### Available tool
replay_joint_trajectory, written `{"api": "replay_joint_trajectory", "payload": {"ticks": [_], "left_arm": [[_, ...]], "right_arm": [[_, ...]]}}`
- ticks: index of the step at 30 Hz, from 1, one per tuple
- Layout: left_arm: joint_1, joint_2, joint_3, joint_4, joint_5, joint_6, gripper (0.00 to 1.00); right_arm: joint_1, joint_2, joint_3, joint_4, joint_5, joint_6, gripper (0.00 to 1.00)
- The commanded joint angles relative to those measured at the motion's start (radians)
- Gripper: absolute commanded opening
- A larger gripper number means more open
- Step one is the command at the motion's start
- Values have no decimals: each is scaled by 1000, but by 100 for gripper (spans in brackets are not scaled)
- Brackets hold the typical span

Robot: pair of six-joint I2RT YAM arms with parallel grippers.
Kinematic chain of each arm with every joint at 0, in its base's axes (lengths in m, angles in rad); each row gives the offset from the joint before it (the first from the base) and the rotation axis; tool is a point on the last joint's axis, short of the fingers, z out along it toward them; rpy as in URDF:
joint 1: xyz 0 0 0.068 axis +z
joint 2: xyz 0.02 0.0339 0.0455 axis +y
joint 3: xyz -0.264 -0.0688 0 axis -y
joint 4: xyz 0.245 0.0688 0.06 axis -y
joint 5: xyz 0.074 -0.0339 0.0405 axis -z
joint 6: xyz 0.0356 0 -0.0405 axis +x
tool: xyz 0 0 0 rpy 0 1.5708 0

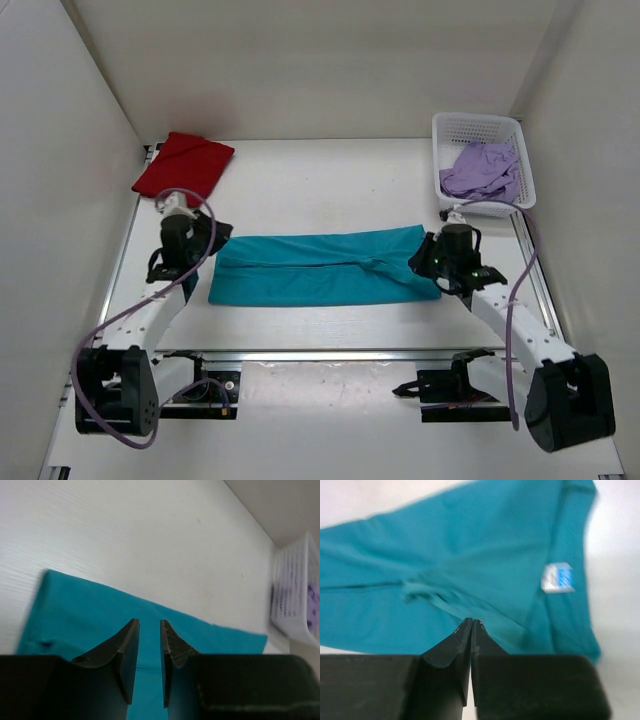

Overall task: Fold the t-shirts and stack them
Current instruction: Fold the other side of the tshirt into a rectangle

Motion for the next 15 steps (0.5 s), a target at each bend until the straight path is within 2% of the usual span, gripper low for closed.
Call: {"api": "replay_joint_trajectory", "payload": {"ticks": [1,4,6,9,12,15], "left_arm": [[-190,68,38,58,-91,3,33],[-267,203,90,72,-76,14,31],[-260,311,120,90,-55,16,28],[-228,394,135,90,-8,15,25],[-168,414,100,108,33,-9,24],[-119,391,48,121,73,-33,24]], "right_arm": [[66,126,150,52,43,-36,1],[105,270,247,128,9,-69,0],[111,426,313,161,-29,-100,3],[129,576,416,130,-51,-109,0],[161,636,445,97,-57,-123,0],[195,579,367,106,-37,-111,0]]}}
